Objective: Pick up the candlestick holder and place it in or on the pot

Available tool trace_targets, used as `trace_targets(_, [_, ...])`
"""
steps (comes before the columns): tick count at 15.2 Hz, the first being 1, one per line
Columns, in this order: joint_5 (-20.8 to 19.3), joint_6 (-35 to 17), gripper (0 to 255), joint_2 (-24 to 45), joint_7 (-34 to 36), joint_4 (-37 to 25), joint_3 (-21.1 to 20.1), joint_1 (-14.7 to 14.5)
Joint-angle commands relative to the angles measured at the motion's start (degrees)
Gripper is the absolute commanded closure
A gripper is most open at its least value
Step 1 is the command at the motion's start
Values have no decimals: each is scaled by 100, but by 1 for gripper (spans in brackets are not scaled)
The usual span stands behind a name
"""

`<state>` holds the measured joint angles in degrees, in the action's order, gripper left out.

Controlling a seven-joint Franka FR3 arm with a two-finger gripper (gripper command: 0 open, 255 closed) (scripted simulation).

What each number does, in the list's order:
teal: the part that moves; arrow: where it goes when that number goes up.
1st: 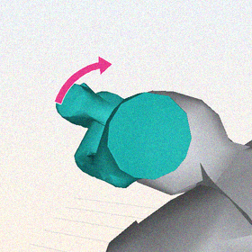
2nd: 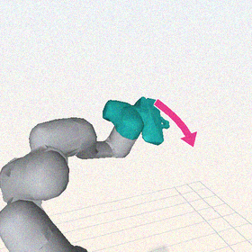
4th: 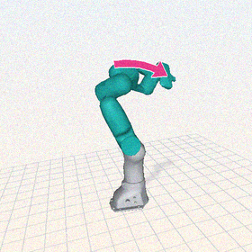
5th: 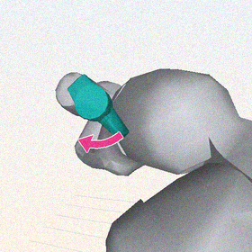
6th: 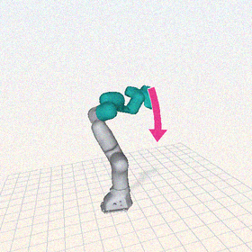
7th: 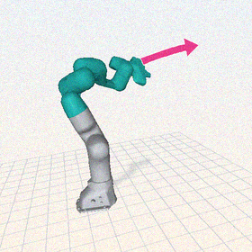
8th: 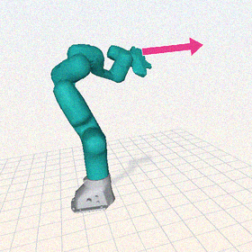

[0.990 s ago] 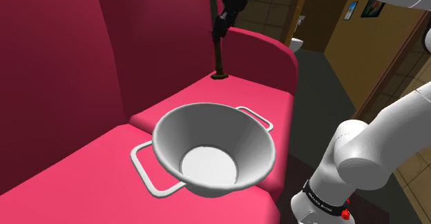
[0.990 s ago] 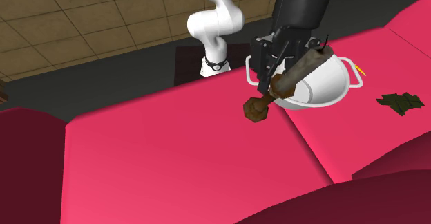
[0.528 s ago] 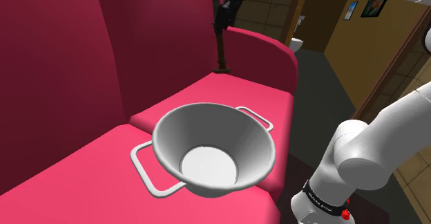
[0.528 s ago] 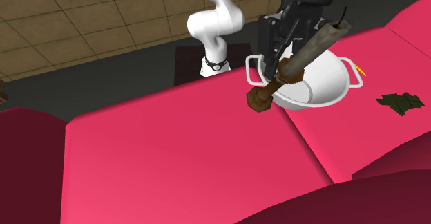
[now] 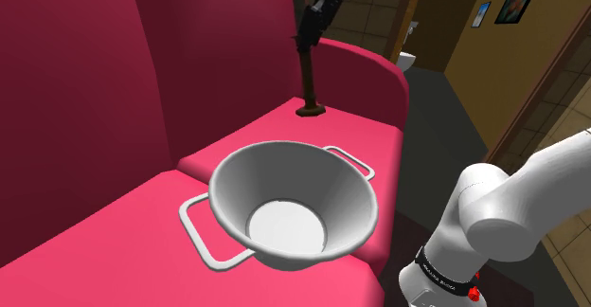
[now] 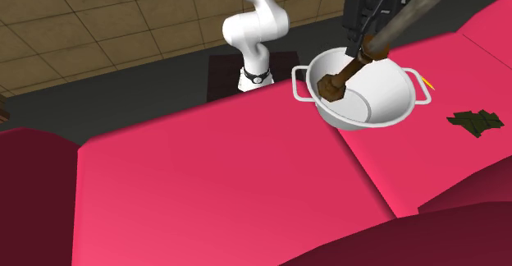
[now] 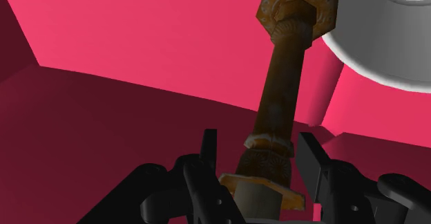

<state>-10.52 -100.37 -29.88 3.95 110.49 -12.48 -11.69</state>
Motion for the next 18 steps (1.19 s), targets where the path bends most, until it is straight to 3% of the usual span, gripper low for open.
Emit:
trace_targets(1, [53, 172, 255, -159, 215, 35, -188, -72])
trace_targets(13, [435, 1040, 255, -526, 1579, -224, -1462, -398])
trace_targets(18, [492, 692, 255, -709, 1646, 312, -1452, -472])
